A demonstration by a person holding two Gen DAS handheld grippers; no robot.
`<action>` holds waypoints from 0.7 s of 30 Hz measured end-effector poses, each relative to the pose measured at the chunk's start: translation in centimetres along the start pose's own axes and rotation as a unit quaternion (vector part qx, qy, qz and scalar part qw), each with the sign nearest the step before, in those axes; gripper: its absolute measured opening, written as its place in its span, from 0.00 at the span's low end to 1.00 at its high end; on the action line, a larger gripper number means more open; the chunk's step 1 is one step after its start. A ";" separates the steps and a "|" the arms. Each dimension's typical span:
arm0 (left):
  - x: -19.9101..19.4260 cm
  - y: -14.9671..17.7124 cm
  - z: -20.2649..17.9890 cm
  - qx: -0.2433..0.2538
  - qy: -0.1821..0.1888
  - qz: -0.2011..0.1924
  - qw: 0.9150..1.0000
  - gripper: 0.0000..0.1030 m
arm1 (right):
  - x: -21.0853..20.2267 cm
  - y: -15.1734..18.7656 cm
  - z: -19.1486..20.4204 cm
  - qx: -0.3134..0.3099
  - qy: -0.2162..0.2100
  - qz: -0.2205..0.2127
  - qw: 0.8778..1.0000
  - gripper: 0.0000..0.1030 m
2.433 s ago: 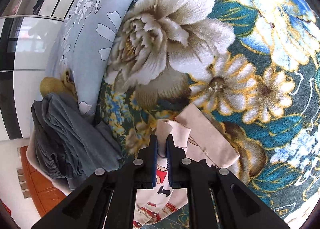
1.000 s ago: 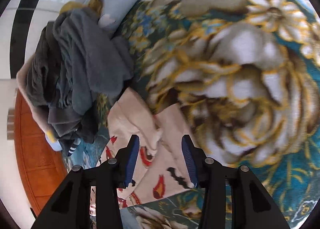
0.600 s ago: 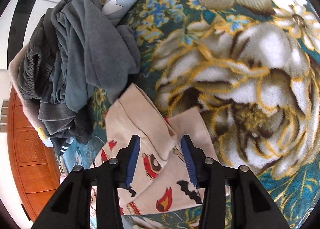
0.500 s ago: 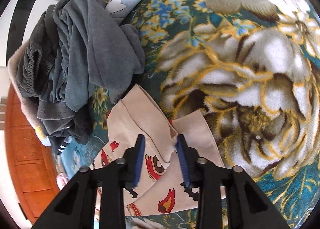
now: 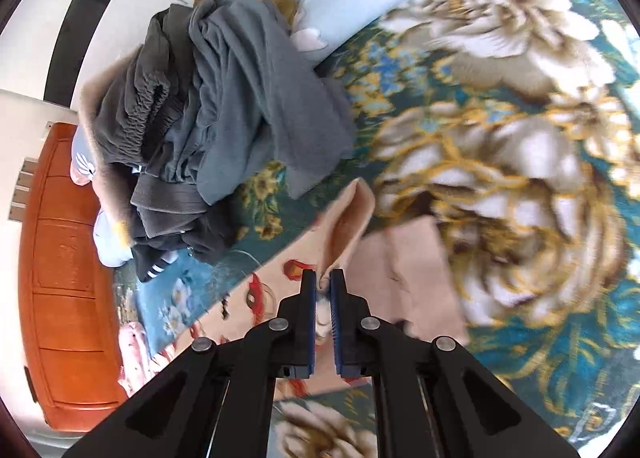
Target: Fold clothes
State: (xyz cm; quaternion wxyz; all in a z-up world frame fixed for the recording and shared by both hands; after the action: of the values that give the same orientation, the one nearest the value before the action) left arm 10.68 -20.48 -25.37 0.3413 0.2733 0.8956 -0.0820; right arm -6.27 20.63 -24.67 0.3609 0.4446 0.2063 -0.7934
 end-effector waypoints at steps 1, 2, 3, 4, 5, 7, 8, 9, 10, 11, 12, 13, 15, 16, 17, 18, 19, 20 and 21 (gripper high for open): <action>0.0 0.0 0.0 -0.003 0.002 0.000 1.000 0.31 | 0.0 0.4 -1.2 0.002 0.013 0.004 1.000 0.06; 0.0 0.2 -0.1 -0.001 -0.001 0.004 1.000 0.31 | 0.6 0.9 -2.6 0.014 0.024 0.013 1.000 0.06; -0.1 0.5 -0.2 0.004 -0.005 0.008 1.000 0.31 | 1.3 1.5 -4.1 0.029 0.033 0.023 0.999 0.06; -0.3 0.6 -0.2 0.009 -0.009 0.009 1.000 0.31 | 2.1 2.2 -5.3 0.037 0.046 0.034 0.998 0.06; -0.6 0.7 -0.1 0.010 -0.008 0.008 1.000 0.31 | 2.6 2.8 -6.0 0.039 0.054 0.040 0.997 0.06; -1.1 0.8 -0.1 0.014 -0.006 0.007 1.000 0.31 | 3.0 3.2 -6.2 0.038 0.058 0.040 0.997 0.06; -1.3 0.8 -0.1 0.014 -0.005 0.005 1.000 0.31 | 2.8 3.0 -6.1 0.034 0.058 0.037 0.997 0.06; -1.5 0.7 0.0 0.012 -0.001 0.004 1.000 0.31 | 2.6 2.7 -5.9 0.030 0.058 0.032 0.997 0.06; -1.7 0.7 0.0 0.010 0.001 0.002 1.000 0.31 | 2.2 2.4 -5.6 0.024 0.058 0.028 0.998 0.06; -1.8 0.7 -0.1 0.010 0.003 0.002 1.000 0.31 | 1.6 1.9 -5.4 0.016 0.059 0.022 0.998 0.06; -1.8 0.7 -0.2 0.013 0.003 0.002 1.000 0.31 | 1.2 1.7 -5.3 0.010 0.060 0.018 0.998 0.06; -1.7 0.8 -0.3 0.016 0.002 0.005 1.000 0.31 | 1.1 1.5 -5.4 0.007 0.065 0.017 0.998 0.06; -1.1 1.3 -0.5 0.024 -0.005 0.023 0.999 0.33 | 1.4 1.4 -6.3 0.009 0.090 0.023 0.996 0.00; -0.7 1.6 -0.6 0.028 -0.008 0.033 0.999 0.33 | 1.8 1.6 -7.1 0.016 0.104 0.030 0.994 0.00; -0.3 1.9 -0.7 0.032 -0.012 0.043 0.999 0.33 | 1.9 1.7 -7.8 0.024 0.108 0.033 0.993 0.00; -0.1 2.1 -0.9 0.037 -0.016 0.049 0.998 0.33 | 1.9 1.8 -8.0 0.031 0.102 0.031 0.994 0.00; 0.0 2.3 -1.1 0.044 -0.021 0.049 0.998 0.34 | 1.8 1.9 -8.1 0.036 0.094 0.028 0.995 0.00; 0.1 2.4 -1.2 0.051 -0.025 0.050 0.997 0.35 | 1.7 1.9 -8.2 0.039 0.087 0.028 0.995 0.00; 0.3 2.5 -1.3 0.056 -0.030 0.052 0.997 0.38 | 1.6 1.8 -8.0 0.039 0.075 0.029 0.996 0.03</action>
State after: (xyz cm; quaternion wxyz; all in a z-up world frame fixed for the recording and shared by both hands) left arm 11.10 -17.82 -24.43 0.3556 0.3361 0.8635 -0.1225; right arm -0.94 24.03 -30.19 0.3500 0.5224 0.1890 -0.7542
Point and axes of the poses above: each gripper's, at about its wrist camera, not at the fingertips, and x roughly the way its jaws point, z to its left, y to its underside, the point moved 9 cm from there along x, roughly the way its jaws point, and after that the axes turned 9 degrees about z, right-handed, at the moved point
